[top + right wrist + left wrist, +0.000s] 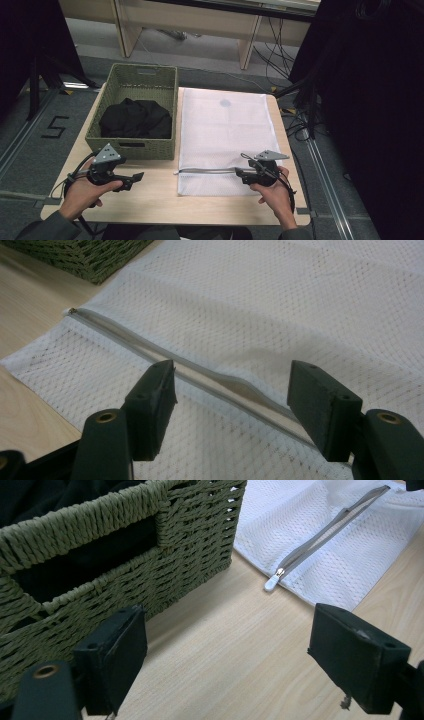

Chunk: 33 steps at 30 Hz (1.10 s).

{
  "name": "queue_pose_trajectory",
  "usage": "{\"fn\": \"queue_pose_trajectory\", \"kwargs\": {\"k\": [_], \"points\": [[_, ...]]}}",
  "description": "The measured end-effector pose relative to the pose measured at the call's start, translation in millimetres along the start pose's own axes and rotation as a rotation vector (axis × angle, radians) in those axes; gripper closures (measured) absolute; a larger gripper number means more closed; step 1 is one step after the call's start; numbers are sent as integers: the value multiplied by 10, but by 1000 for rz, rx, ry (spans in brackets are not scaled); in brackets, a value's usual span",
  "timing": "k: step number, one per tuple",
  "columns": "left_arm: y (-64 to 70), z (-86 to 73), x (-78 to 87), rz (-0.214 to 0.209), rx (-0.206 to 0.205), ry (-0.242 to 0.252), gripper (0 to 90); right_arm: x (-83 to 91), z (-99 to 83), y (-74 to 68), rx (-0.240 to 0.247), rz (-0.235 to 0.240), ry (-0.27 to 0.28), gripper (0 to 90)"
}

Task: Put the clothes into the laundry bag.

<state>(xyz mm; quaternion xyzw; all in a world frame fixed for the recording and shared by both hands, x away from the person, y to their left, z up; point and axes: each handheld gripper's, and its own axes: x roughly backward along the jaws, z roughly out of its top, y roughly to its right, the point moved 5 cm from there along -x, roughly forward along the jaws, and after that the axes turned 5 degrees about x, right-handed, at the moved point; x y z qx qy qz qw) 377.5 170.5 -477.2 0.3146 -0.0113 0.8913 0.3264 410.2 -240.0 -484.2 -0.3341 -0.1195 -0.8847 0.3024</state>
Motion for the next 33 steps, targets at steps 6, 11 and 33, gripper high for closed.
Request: {"fn": "queue_pose_trajectory", "kwargs": {"k": [6, 11, 33], "points": [[2, 1, -4, -1, -3, -1, 153, 3, -4, 2, 3, 0, -6, 369], [-2, 2, -2, 1, -4, -1, 152, -24, -16, -2, 6, 14, -9, 368], [13, 4, -19, -11, -8, -3, 153, -546, -53, 225, 155, -11, -134, 320]]}}
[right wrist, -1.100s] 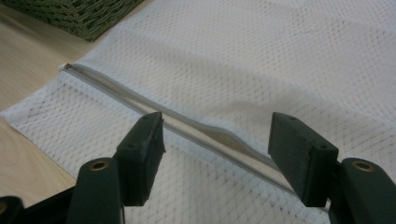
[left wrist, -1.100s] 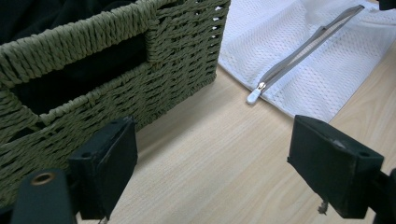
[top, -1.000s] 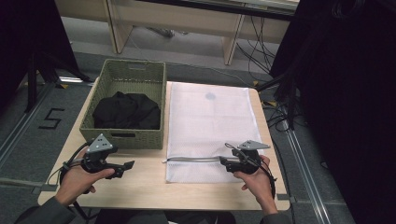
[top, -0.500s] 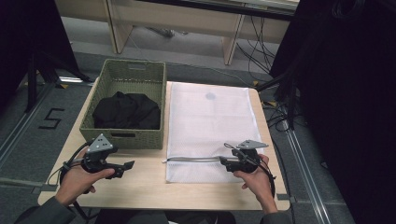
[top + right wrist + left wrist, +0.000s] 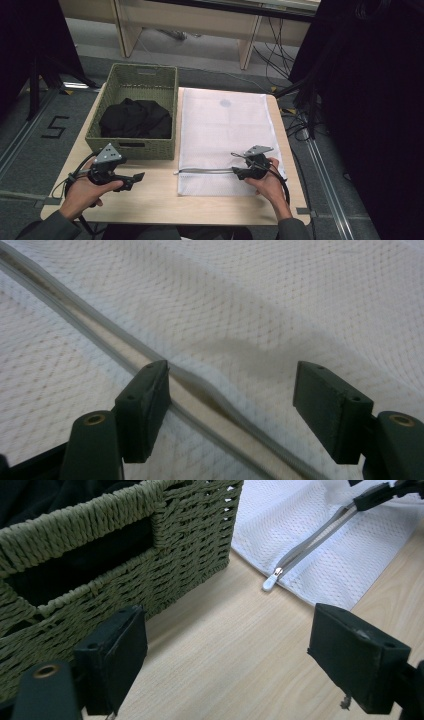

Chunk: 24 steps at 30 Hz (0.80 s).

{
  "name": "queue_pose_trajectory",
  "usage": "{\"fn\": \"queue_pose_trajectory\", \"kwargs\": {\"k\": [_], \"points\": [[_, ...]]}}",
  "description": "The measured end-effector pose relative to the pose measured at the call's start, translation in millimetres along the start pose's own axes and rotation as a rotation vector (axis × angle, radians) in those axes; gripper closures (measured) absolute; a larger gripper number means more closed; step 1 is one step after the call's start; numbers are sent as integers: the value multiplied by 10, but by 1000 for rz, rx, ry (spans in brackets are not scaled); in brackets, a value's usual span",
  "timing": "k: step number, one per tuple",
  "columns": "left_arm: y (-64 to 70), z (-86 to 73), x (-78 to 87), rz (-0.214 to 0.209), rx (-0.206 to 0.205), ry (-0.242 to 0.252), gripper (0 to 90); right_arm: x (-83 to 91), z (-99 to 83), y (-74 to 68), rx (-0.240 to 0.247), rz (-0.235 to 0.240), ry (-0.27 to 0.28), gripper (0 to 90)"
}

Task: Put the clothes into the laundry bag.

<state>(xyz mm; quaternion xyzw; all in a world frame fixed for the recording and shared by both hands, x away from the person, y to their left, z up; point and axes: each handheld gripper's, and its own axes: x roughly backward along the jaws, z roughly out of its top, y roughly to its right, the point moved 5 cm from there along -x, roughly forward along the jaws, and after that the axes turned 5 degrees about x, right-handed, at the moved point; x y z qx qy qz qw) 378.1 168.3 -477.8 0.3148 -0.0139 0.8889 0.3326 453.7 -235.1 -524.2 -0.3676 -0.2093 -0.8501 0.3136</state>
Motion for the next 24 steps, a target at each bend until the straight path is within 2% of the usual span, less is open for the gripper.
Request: {"fn": "queue_pose_trajectory", "kwargs": {"k": [3, 4, 5, 8, 9, 11, 12, 13, 14, 16, 17, 18, 20, 21, 22, 23, 24], "points": [[2, -2, -5, 2, -3, 0, 153, -97, 4, 36, 41, -6, -37, 309], [5, -3, -4, 0, -4, 0, 153, -144, -2, 21, 19, -2, -36, 301], [-5, -6, 7, 0, -19, -12, 153, -177, 2, 29, 20, 9, -41, 287], [-4, -6, 4, 2, -20, -8, 153, -235, 15, 32, 15, 17, -35, 280], [-4, -7, 2, 2, -21, -6, 153, -254, 18, 36, 28, 16, -41, 274], [-4, -8, 11, -1, -24, -18, 153, -285, 48, 35, 17, 16, -26, 291], [-3, -9, 8, -3, -25, -15, 153, -298, 64, 33, -13, 37, -20, 368], [-1, -8, -1, -5, -25, -8, 153, -298, 64, 33, -13, 37, -20, 368], [7, -9, -10, -8, -18, -10, 153, -289, 55, 59, 5, 70, -18, 464], [13, -9, -12, -11, -15, -7, 153, -269, 57, 57, -8, 88, -29, 496], [10, -11, -10, -10, -18, -11, 153, -288, 60, 72, 1, 80, -3, 569], [8, -11, -11, -9, -19, -12, 153, -269, 58, 84, 9, 97, -18, 611], [11, -8, -11, -10, -15, -7, 153, -285, 62, 99, -2, 87, 5, 715], [8, -7, -8, -13, -19, -9, 153, -246, 59, 107, -6, 100, -34, 781], [9, -7, -7, -15, -20, -10, 153, -283, 64, 116, -3, 77, 4, 803], [10, -5, -9, -11, -19, -6, 153, -265, 59, 116, -1, 80, -18, 830], [11, -5, -10, -14, -19, -7, 153, -251, 64, 123, 6, 85, -16, 838]]}}
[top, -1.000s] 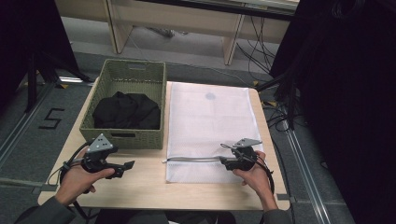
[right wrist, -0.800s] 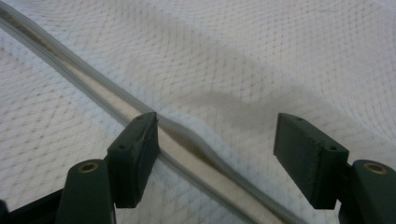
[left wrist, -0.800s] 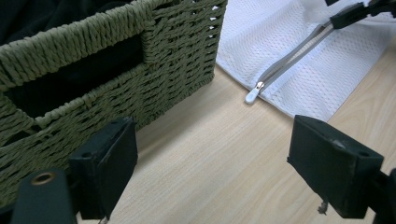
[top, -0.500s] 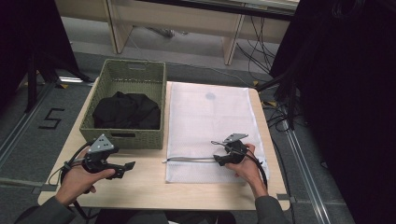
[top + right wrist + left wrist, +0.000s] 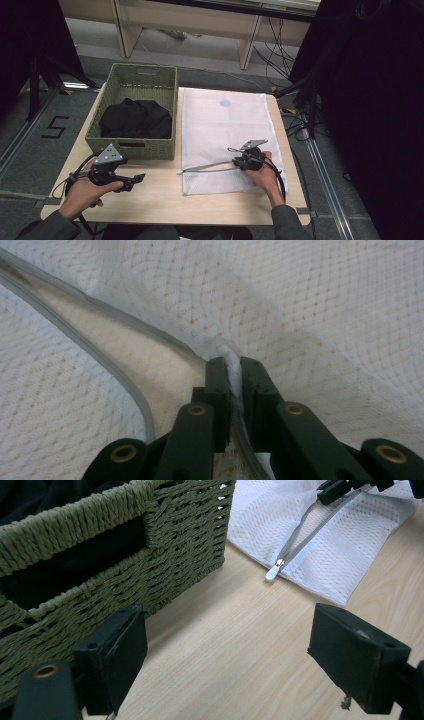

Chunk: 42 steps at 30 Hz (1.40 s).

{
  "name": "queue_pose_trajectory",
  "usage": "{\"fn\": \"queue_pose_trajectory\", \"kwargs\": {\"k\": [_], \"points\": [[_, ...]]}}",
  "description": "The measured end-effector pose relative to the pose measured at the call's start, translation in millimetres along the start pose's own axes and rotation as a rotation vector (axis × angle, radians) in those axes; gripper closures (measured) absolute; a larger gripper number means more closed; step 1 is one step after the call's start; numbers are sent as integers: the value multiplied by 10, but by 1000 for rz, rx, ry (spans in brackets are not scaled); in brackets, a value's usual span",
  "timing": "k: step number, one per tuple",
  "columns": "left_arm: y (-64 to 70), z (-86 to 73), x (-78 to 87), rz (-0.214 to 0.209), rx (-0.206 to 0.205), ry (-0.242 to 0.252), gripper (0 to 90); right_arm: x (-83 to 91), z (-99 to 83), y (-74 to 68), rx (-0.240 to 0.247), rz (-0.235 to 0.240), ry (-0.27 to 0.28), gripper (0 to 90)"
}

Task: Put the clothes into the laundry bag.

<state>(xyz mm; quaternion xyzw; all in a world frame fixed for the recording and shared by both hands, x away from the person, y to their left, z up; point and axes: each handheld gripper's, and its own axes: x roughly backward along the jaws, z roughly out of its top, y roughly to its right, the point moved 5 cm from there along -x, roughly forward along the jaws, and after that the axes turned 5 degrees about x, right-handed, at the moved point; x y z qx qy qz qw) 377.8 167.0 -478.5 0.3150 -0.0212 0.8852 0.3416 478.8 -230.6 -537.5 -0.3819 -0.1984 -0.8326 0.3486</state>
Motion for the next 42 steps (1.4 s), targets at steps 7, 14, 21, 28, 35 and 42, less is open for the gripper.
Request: {"fn": "queue_pose_trajectory", "kwargs": {"k": [7, 14, 21, 28, 35, 42], "points": [[-5, -5, 4, -4, -16, -21, 153, 199, 198, 31, 45, -64, 57, 864], [-13, 19, 12, 10, -6, 8, 155, 402, 407, -3, 117, -151, 120, 883], [-39, 99, 33, 4, 7, 58, 154, 661, 667, -72, 154, -189, 212, 885], [-201, 431, 102, 60, 6, 163, 151, 897, 854, -17, 151, -216, 293, 884], [-414, 835, 108, 115, 1, 180, 149, 899, 849, 5, 139, -207, 301, 884], [-890, 1265, -339, 169, 46, 34, 151, 853, 844, 1, 144, -202, 300, 884]]}}
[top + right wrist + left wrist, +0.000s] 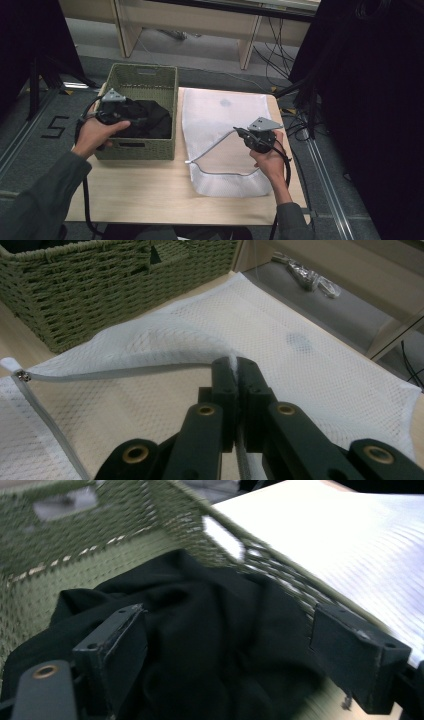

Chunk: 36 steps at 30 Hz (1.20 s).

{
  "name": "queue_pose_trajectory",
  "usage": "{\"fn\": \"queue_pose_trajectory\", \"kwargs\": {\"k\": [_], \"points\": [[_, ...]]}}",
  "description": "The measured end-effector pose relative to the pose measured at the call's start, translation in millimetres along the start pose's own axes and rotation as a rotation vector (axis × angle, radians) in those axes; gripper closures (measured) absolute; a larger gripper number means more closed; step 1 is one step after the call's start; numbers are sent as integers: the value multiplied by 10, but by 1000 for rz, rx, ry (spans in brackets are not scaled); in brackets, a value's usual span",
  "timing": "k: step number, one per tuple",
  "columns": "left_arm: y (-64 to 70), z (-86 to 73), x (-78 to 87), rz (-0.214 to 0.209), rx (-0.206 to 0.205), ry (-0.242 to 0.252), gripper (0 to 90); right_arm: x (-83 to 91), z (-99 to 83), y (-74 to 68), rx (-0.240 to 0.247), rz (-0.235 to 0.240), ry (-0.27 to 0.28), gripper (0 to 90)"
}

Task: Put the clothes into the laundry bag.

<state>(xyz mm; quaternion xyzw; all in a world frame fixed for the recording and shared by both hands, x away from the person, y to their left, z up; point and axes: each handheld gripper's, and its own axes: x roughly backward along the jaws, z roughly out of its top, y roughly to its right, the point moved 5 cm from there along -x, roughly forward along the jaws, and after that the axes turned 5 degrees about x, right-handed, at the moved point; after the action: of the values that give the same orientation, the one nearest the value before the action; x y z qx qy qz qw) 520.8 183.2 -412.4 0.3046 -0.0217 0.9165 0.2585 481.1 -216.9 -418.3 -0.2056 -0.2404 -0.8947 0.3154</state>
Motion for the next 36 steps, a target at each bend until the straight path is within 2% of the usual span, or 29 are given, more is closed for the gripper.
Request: {"fn": "queue_pose_trajectory", "kwargs": {"k": [1, 2, 3, 4, 5, 6, 7, 8, 9, 10, 11, 14, 15, 16, 17, 20, 22, 24, 26, 28, 31, 32, 33, 34, 36], "points": [[0, 0, 0, 0, 0, 0, 151, 0, 0, 0, 0, 0, 0, 884], [-43, 75, -140, 10, 1, -36, 151, -11, -20, -28, -12, 32, -19, 884], [-43, 75, -140, 10, 1, -36, 152, -11, -20, -28, -12, 32, -19, 884], [-61, 127, -256, -3, -17, -84, 155, -20, -32, -37, -28, 32, -19, 884], [-61, 127, -256, -3, -17, -84, 155, -20, -32, -37, -28, 32, -19, 884], [-61, 177, -364, -15, -14, -110, 157, -26, -45, -6, 7, 18, -17, 884], [-61, 177, -364, -15, -14, -110, 159, -26, -45, -6, 7, 18, -17, 884], [-57, 206, -420, -17, 1, -110, 159, -38, -73, -20, -21, 35, -29, 883], [-51, 232, -474, -22, 19, -102, 159, -38, -73, -20, -21, 35, -29, 883], [-31, 255, -589, -28, 54, -116, 159, -63, -96, -15, -17, 32, -29, 884], [-31, 255, -589, -28, 54, -116, 160, -63, -96, -15, -17, 32, -29, 884], [-21, 208, -805, 23, 48, -156, 185, -74, -114, -16, -3, 30, -37, 883], [-31, 174, -878, 42, 50, -169, 193, -76, -122, -40, -25, 42, -45, 883], [-67, 105, -973, 57, 60, -206, 177, -73, -123, -49, -27, 42, -49, 883], [-67, 105, -973, 57, 60, -206, 178, -73, -123, -49, -27, 42, -49, 883], [-126, 8, -1009, 81, 35, -249, 178, -73, -126, -35, -5, 42, -43, 883], [-204, -47, -1007, 83, 56, -267, 172, -84, -141, -34, -19, 46, -43, 883], [-272, -83, -1008, 82, 82, -269, 152, -101, -160, -24, -3, 46, -52, 883], [-308, -135, -1031, 76, 87, -275, 148, -105, -173, -36, -6, 47, -62, 883], [-307, -191, -1070, 67, 82, -279, 145, -112, -168, -39, -4, 48, -58, 883], [-236, -236, -1133, 32, 110, -286, 140, -121, -172, -51, -3, 56, -69, 883], [-216, -239, -1156, 51, 84, -287, 140, -129, -174, -46, 12, 55, -66, 883], [-204, -246, -1192, 65, 61, -279, 139, -137, -178, -58, -4, 53, -66, 883], [-195, -261, -1220, 69, 54, -298, 136, -136, -182, -50, 4, 56, -72, 883], [-185, -303, -1292, 63, 70, -330, 110, -148, -187, -60, -2, 51, -64, 883]]}}
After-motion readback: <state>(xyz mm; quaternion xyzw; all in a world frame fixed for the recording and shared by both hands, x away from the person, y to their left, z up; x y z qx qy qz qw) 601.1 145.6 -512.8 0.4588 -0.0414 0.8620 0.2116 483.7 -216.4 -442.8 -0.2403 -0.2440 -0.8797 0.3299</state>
